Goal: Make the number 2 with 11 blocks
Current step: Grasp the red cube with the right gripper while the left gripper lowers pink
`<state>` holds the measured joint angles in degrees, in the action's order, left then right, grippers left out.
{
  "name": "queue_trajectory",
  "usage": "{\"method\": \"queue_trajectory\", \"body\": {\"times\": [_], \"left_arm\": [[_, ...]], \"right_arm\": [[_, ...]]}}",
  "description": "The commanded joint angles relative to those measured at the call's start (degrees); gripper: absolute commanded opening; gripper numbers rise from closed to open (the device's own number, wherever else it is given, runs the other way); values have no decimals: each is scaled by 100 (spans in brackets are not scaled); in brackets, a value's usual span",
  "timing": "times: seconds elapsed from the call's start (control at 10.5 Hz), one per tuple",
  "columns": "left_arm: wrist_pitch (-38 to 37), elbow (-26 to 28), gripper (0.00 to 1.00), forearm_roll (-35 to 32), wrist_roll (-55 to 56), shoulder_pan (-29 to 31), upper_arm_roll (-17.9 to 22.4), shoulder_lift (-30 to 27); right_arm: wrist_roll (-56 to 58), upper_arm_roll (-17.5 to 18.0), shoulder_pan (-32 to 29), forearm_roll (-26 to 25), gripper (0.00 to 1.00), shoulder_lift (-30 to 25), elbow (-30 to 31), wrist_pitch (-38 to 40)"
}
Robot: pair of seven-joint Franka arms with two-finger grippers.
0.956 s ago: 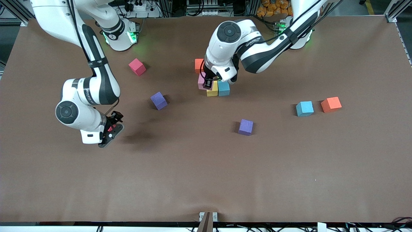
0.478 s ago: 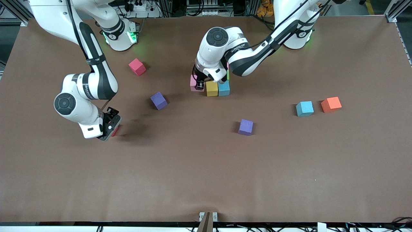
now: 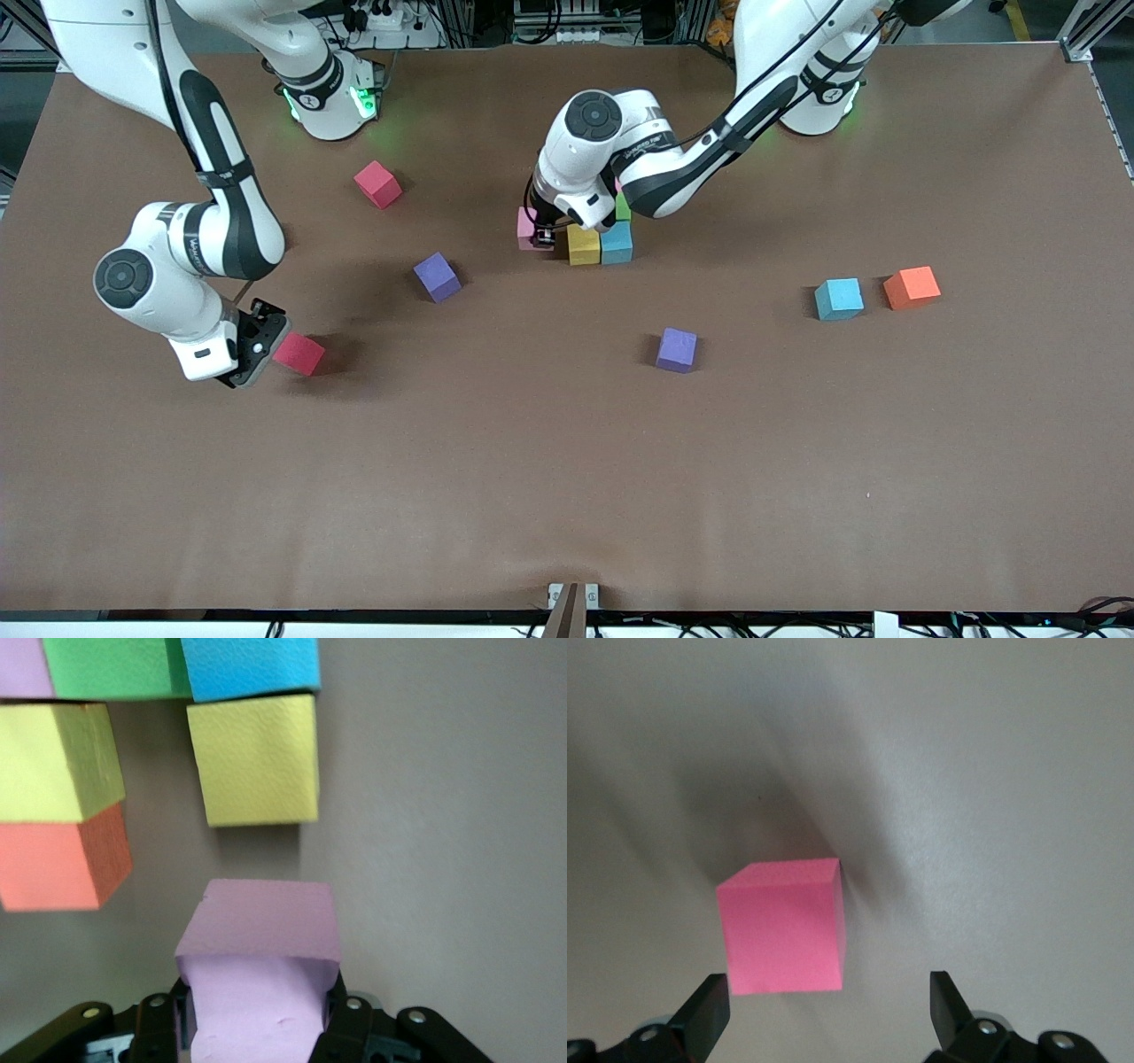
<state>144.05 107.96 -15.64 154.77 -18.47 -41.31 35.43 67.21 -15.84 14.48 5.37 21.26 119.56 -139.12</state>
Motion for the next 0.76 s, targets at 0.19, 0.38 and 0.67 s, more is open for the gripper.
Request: {"method": "queue_trajectory", "body": {"times": [0.19, 0.38, 0.67], "left_arm": [[236, -90, 20, -132, 317, -491, 510, 131], [343, -73, 20, -132, 344, -587, 519, 219], [491, -82, 20, -132, 370, -737, 693, 289]], "right_arm": [[91, 99, -7, 7, 100, 106, 225, -256], [91, 125, 37, 17, 100, 237, 296, -570], [82, 248, 37, 287, 100, 422, 296, -704]]}}
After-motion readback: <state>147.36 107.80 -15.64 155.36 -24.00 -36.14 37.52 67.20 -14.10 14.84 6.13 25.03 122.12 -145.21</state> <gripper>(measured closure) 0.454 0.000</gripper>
